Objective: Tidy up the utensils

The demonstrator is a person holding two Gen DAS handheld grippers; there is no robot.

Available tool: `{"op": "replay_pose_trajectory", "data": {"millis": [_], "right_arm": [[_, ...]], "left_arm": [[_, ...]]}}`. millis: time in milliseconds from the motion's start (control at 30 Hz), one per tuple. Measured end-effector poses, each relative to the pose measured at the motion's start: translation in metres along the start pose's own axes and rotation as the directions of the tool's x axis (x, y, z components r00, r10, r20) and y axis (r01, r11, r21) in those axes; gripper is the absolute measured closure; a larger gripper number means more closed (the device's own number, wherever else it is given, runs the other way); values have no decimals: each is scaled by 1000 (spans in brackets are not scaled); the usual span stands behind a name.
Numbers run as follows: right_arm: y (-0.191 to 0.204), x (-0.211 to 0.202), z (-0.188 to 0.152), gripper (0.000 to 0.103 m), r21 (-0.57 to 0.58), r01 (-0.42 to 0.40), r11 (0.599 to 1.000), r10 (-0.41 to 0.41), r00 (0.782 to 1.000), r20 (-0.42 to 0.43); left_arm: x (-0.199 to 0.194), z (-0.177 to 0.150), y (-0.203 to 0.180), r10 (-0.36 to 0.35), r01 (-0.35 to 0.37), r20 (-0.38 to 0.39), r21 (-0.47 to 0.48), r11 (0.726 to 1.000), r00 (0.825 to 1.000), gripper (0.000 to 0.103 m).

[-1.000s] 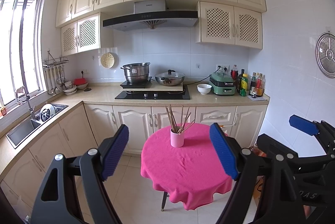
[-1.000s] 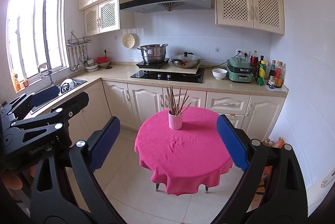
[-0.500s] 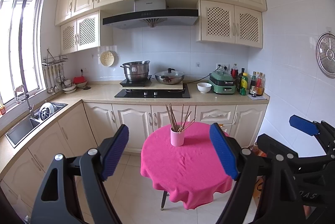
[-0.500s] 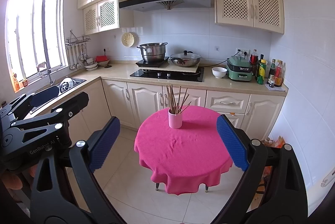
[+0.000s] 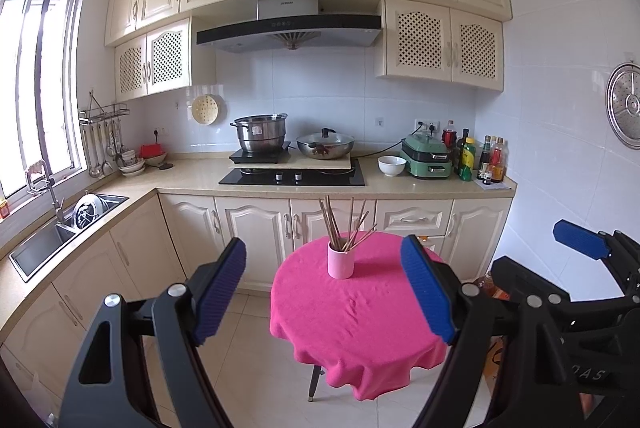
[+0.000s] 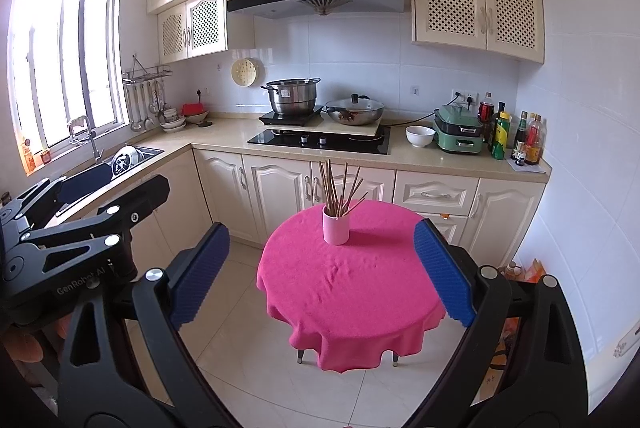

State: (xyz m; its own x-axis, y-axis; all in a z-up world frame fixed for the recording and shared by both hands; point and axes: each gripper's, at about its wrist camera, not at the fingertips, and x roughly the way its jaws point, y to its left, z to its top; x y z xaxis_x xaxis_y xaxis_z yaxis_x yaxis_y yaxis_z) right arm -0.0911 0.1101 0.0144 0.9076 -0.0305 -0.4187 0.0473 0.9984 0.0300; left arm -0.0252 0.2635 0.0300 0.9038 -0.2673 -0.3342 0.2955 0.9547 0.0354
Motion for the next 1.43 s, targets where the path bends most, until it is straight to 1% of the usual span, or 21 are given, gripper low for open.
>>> {"op": "replay_pose_trajectory", "data": {"millis": [567, 900, 1067, 1200, 1333, 1400, 1433], "right_arm": [[3, 21, 7, 11, -2, 6, 1000, -6, 1000, -20], [0, 52, 15, 11, -2, 8, 1000, -8, 999, -43], [-10, 79, 16, 11, 13, 7, 1000, -6, 997, -71], [-20, 108, 18, 11, 23, 0, 1000, 3, 996, -94], [-34, 151, 23, 11, 33, -21, 999, 25, 992, -125], [-43, 176, 24, 11, 43, -37, 998, 43, 989, -144], [-51, 197, 24, 11, 52, -55, 997, 62, 985, -161]], "left_arm": [[20, 1, 16, -9, 9, -12, -3, 1000, 1000, 25], [51, 5, 22, -11, 11, -35, 1, 1000, 999, 25], [78, 6, 20, -13, 13, -64, 12, 1000, 998, 25], [110, 8, 16, -7, 8, -88, 15, 1000, 996, 25], [152, 11, 12, 6, -5, -125, 8, 1000, 992, 25], [180, 11, 9, 18, -18, -155, 0, 1000, 988, 25], [196, 11, 8, 31, -32, -172, -2, 999, 985, 25]]}}
